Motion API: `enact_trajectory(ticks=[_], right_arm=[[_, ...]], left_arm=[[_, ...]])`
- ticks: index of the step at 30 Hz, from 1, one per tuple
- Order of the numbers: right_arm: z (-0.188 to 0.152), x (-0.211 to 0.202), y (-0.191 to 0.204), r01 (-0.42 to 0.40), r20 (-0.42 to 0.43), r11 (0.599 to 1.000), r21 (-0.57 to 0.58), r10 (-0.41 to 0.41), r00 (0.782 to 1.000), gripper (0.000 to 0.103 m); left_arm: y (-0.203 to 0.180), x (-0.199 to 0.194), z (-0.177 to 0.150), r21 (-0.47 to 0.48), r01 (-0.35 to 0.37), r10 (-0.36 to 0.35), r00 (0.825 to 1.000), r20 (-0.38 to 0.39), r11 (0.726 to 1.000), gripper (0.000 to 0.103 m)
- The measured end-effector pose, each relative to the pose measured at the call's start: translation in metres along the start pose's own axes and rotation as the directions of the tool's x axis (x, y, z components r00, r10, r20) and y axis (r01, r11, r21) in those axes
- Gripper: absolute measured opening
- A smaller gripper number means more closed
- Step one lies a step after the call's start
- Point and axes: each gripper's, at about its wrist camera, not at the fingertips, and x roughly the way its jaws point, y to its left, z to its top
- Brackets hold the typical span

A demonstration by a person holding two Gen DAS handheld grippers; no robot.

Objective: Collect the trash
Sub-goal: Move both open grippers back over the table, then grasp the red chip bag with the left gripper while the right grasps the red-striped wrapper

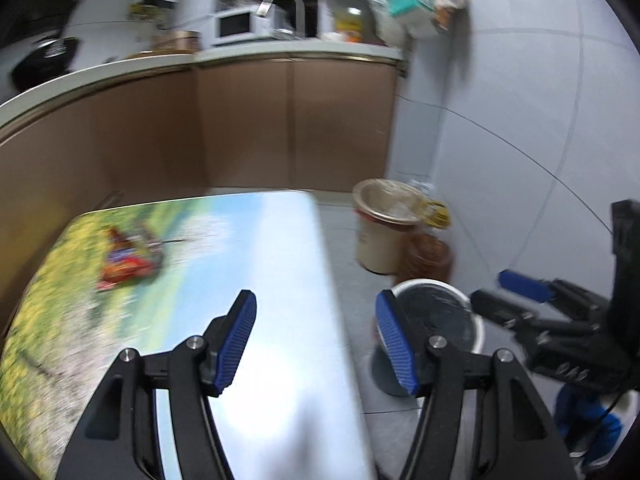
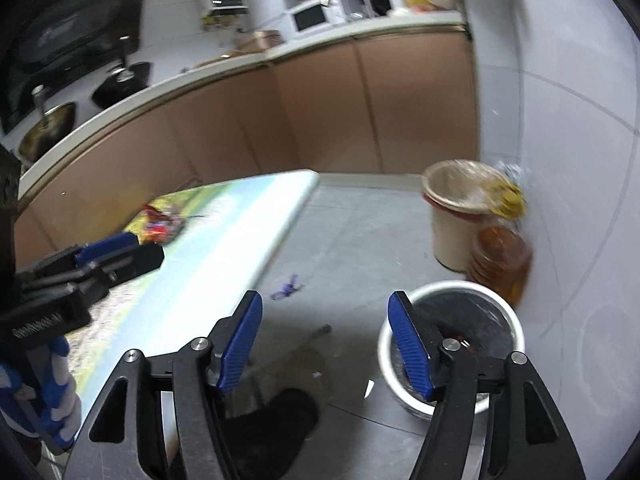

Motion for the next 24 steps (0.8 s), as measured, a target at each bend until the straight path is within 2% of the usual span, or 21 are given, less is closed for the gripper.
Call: enact_trajectory(ticks=[5,9,15,19,24], right_arm=[[0.01,-0.016,0.049,-0.062,0.028,0.996,-0.061,0.064,0.998,0.069],[0.014,-0.022,0.085,-0.097,0.028,0.989,-0.108,0.1,0.995,0.07],[0.014,-0.023,0.136,-0.12,0.017,0.978,-0.168,0.125,0.992,0.072],[0.013,-0.022,0.158,-0.128,0.008,0.973,-0.191,0.132,0.991,0.072],[0.011,-0.025,0.178,-0.132,-0.001,0.966,-0.223,0.135,0.991,0.072]], left_arm=[[0.051,-0.041,-0.016,-0.078,-0.094,0.098,0.994,0.041,0.992,0.064],[0.086,-0.07,-0.03,-0.122,-0.184,0.192,0.979,0.061,0.975,0.069],[0.122,-0.102,-0.048,-0.166,-0.276,0.291,0.953,0.08,0.947,0.07],[0.141,-0.119,-0.052,-0.198,-0.319,0.342,0.935,0.093,0.927,0.07],[0.153,-0.135,-0.059,-0.23,-0.33,0.361,0.926,0.107,0.916,0.07]])
